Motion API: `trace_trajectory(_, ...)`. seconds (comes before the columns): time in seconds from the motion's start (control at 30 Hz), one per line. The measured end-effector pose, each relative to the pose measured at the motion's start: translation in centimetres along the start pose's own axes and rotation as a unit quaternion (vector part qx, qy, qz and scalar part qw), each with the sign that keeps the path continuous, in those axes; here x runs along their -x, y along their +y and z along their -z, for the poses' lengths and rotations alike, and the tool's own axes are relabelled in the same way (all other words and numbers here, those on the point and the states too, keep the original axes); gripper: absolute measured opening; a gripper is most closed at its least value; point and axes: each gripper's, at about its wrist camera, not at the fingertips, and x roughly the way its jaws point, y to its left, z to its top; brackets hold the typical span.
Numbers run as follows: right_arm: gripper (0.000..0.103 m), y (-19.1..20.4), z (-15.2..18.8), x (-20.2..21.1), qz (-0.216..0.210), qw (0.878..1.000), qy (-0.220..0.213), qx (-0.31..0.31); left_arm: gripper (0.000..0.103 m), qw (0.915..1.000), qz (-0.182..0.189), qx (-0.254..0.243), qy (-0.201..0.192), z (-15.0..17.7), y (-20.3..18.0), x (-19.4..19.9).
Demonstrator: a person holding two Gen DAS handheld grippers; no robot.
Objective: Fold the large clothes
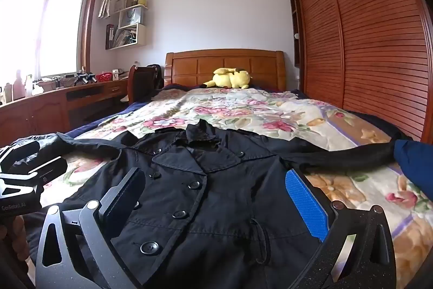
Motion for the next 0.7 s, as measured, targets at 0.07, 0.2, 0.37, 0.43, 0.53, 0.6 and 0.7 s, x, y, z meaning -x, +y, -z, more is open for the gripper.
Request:
trace_trajectory(0.07,0.103,0.04,0.03,0.07,-0.001,1.0,-0.003,0.001,0.102,1.0,0.001,0.002,-0.001,-0.02,0.1,-0.04)
trace_trajectory(0.2,0.103,0.14,0.08,0.37,-0.003,1.0,-0.003,0.0,0.102,1.0,-0.003,-0.003,-0.004,-0.02,0.03,0.02)
trace_trajectory(0.37,0.103,-0.07,-0.15,0.12,-0.002,1.0,0.001,-0.002,0.102,1.0,-0.002,0.0,-0.005,-0.32,0.4,0.17)
trace_trajectory(0.43,0.103,-0.1,-0.01,0.21,0.002,1.0,0.0,-0.007,0.102,1.0,-0.004,-0.001,-0.007,-0.34,0.5,0.38)
trace_trajectory(0.53,0.103,-0.22,0.06,0.08,0.002,1.0,0.001,-0.007,0.102,0.9999,-0.007,0.0,-0.01,-0.12,0.25,0.28)
trace_trajectory(0.6,0.103,-0.24,0.08,0.09,0.002,1.0,0.001,-0.007,0.102,0.9999,-0.007,0.0,-0.011,-0.11,0.29,0.3)
trace_trajectory(0.7,0.103,-0.24,0.08,0.1,0.002,1.0,0.0,-0.007,0.102,0.9999,-0.007,0.0,-0.011,-0.14,0.39,0.34)
